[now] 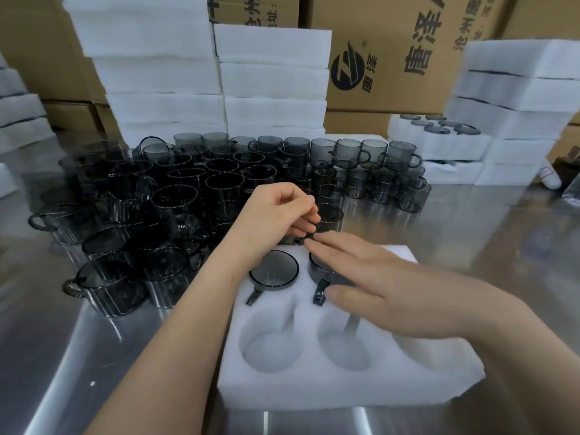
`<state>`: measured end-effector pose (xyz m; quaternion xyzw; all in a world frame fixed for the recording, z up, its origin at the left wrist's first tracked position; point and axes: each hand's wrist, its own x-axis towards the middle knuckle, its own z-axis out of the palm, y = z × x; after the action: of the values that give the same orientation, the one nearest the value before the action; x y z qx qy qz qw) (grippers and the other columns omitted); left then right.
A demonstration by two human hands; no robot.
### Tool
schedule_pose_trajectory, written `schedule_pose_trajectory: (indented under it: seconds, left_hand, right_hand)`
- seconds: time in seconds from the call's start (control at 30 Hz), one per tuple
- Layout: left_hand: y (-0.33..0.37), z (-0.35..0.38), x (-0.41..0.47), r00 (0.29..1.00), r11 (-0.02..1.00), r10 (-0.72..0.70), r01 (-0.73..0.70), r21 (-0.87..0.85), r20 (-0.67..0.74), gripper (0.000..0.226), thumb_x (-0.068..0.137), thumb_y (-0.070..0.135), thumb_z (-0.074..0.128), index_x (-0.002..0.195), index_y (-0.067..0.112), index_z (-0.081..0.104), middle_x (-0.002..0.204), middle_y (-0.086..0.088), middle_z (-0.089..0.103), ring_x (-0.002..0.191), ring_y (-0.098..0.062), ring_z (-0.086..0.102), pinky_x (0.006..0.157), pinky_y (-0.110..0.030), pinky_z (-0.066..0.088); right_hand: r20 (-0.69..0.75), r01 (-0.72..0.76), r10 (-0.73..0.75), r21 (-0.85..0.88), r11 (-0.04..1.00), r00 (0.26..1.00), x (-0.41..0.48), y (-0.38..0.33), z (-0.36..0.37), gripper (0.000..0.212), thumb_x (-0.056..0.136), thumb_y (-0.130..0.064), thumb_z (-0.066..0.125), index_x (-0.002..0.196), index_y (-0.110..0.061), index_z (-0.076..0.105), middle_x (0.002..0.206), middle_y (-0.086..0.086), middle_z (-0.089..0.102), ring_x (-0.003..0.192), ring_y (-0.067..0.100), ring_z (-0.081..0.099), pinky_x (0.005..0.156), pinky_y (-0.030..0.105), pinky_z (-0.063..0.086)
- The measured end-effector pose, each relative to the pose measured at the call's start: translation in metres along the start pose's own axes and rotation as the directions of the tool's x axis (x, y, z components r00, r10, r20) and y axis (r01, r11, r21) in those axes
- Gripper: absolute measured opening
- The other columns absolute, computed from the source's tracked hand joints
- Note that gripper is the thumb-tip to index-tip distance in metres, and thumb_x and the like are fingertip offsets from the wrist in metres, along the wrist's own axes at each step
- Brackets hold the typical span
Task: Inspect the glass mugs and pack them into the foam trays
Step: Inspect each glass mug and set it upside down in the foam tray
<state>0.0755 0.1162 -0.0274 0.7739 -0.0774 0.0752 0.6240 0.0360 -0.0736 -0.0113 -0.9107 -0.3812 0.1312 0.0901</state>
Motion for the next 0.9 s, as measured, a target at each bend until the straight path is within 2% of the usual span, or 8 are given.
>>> schedule_pose_trajectory:
  seconds: [0.1, 0.23, 0.33, 0.4, 0.43, 0.53, 0.73, 0.9]
  left_hand:
    - [0.001, 0.001, 0.0, 1.0, 1.0, -0.002, 0.002, -0.001, -0.005, 0.021, 0.097, 0.013, 0.056, 0.081, 0.006, 0.067, 0.085, -0.011, 0.074, 0.073, -0.02, 0.07, 0.077, -0.038, 0.059]
    - [0.001, 0.001, -0.001, 1.0, 0.999, 0.014, -0.013, 0.037, -0.009, 0.021, 0.097, 0.012, 0.056, 0.08, 0.007, 0.067, 0.084, -0.011, 0.074, 0.072, -0.019, 0.069, 0.075, -0.038, 0.059]
    - [0.0, 0.002, 0.0, 1.0, 0.998, 0.02, -0.018, 0.066, -0.024, 0.023, 0.096, 0.011, 0.057, 0.075, 0.01, 0.066, 0.079, -0.011, 0.072, 0.07, -0.02, 0.068, 0.075, -0.041, 0.059]
    - [-0.002, 0.002, 0.001, 0.996, 0.997, 0.026, -0.019, 0.081, -0.084, 0.023, 0.095, 0.012, 0.058, 0.072, 0.011, 0.065, 0.07, -0.006, 0.07, 0.066, -0.02, 0.067, 0.071, -0.041, 0.059]
    - [-0.003, 0.002, 0.002, 0.991, 0.995, 0.037, -0.024, 0.099, -0.127, 0.023, 0.094, 0.012, 0.059, 0.072, 0.011, 0.065, 0.065, -0.003, 0.069, 0.062, -0.018, 0.066, 0.066, -0.038, 0.059]
    - [-0.005, 0.002, 0.001, 0.964, 0.981, 0.097, -0.05, 0.188, -0.248, 0.021, 0.092, 0.016, 0.059, 0.072, 0.011, 0.065, 0.059, -0.004, 0.067, 0.052, -0.011, 0.062, 0.052, -0.023, 0.054]
    - [-0.007, -0.001, 0.002, 0.939, 0.964, 0.131, -0.045, 0.263, -0.318, 0.021, 0.089, 0.024, 0.058, 0.07, 0.017, 0.064, 0.061, -0.001, 0.066, 0.063, -0.026, 0.065, 0.065, -0.041, 0.059]
    - [-0.008, 0.0, 0.001, 0.948, 0.955, 0.135, -0.047, 0.294, -0.287, 0.02, 0.088, 0.024, 0.058, 0.069, 0.018, 0.063, 0.063, -0.003, 0.066, 0.064, -0.026, 0.064, 0.067, -0.044, 0.058]
  right_hand:
    - [0.014, -0.017, 0.02, -0.179, 0.984, 1.0, -0.005, -0.003, 0.016, 0.08, 0.084, -0.072, 0.004, 0.152, -0.036, -0.019, 0.156, -0.021, -0.03, 0.135, -0.011, -0.033, 0.112, 0.019, -0.023]
    - [0.034, -0.047, 0.057, -0.233, 0.971, 0.998, -0.005, -0.006, 0.019, 0.085, 0.077, -0.078, -0.002, 0.15, -0.038, -0.024, 0.153, -0.02, -0.035, 0.136, -0.007, -0.036, 0.117, 0.034, -0.021]
    - [0.053, -0.019, 0.023, -0.077, 0.997, 0.998, 0.001, -0.001, 0.002, 0.089, 0.077, -0.081, 0.003, 0.155, -0.037, 0.009, 0.164, -0.011, -0.003, 0.145, -0.004, -0.008, 0.12, 0.029, -0.006]
    - [-0.191, -0.025, 0.054, 0.151, 0.988, 0.98, 0.01, 0.008, -0.01, 0.067, 0.089, -0.069, 0.024, 0.13, -0.028, 0.058, 0.138, -0.004, 0.055, 0.126, 0.006, 0.048, 0.112, 0.032, 0.034]
    - [-0.366, -0.014, 0.103, 0.236, 0.972, 0.925, 0.017, 0.016, -0.015, 0.047, 0.093, -0.054, 0.037, 0.113, -0.026, 0.069, 0.121, -0.006, 0.067, 0.109, 0.007, 0.059, 0.1, 0.029, 0.045]
    - [-0.531, -0.135, 0.228, 0.208, 0.969, 0.816, 0.05, 0.039, -0.025, 0.033, 0.093, -0.022, 0.057, 0.124, -0.025, 0.064, 0.119, -0.006, 0.067, 0.096, 0.004, 0.057, 0.081, 0.017, 0.04]
    - [-0.31, -0.321, 0.351, 0.145, 0.936, 0.883, 0.097, 0.058, -0.02, 0.07, 0.081, -0.047, 0.073, 0.141, -0.024, 0.046, 0.141, 0.008, 0.049, 0.126, 0.025, 0.048, 0.098, 0.037, 0.043]
    - [-0.347, -0.339, 0.377, 0.166, 0.926, 0.859, 0.101, 0.059, -0.016, 0.065, 0.075, -0.047, 0.077, 0.131, -0.022, 0.055, 0.125, 0.006, 0.054, 0.11, 0.023, 0.053, 0.083, 0.033, 0.045]
